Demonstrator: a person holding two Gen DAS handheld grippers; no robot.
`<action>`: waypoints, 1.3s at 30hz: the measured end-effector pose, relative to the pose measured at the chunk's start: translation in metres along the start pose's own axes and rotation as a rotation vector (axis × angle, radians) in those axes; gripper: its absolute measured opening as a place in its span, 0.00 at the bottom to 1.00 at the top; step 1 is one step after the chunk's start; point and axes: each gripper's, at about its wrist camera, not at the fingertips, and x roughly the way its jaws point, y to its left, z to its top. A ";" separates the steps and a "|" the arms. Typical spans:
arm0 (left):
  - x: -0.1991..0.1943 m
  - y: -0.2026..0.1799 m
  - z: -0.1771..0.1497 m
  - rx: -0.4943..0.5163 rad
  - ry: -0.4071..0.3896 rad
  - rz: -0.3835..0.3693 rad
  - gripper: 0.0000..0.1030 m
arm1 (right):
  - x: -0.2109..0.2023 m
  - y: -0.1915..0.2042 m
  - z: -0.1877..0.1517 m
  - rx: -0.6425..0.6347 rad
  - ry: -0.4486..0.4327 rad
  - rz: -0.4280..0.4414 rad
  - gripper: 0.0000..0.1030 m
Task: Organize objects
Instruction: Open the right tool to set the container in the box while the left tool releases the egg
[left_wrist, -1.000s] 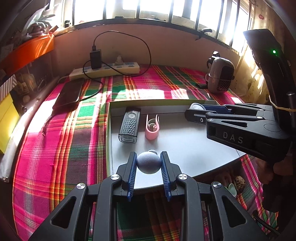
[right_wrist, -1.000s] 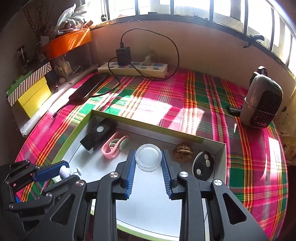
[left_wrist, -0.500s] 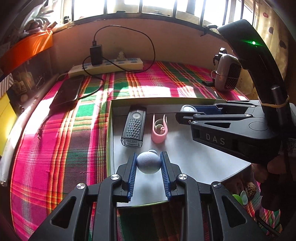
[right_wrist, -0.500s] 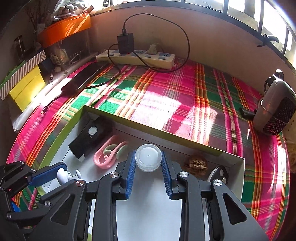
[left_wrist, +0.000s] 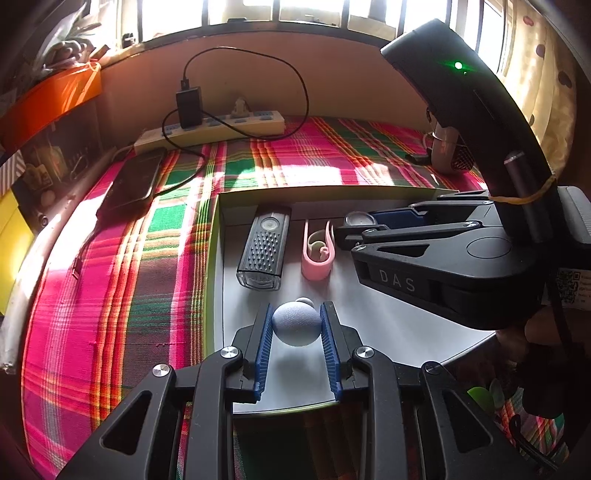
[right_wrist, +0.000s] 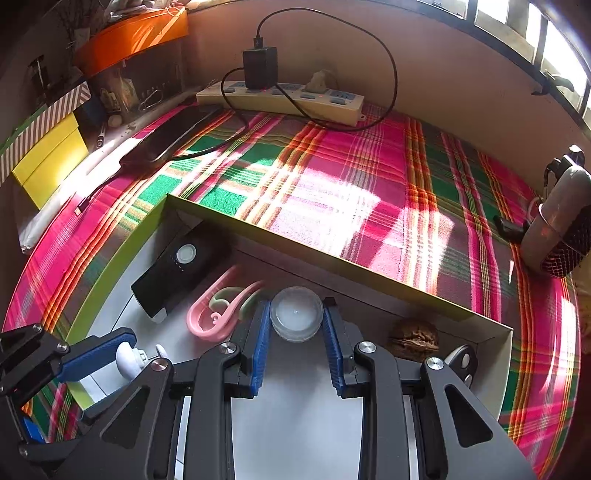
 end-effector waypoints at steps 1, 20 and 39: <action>0.000 0.000 0.000 -0.001 0.000 0.000 0.23 | 0.000 0.000 0.001 0.000 0.003 0.002 0.28; -0.001 -0.002 0.000 0.009 0.002 0.014 0.24 | 0.004 0.006 0.005 -0.012 0.016 0.021 0.28; -0.002 -0.001 0.001 0.007 0.001 0.008 0.25 | 0.001 0.005 0.003 0.003 0.006 0.017 0.50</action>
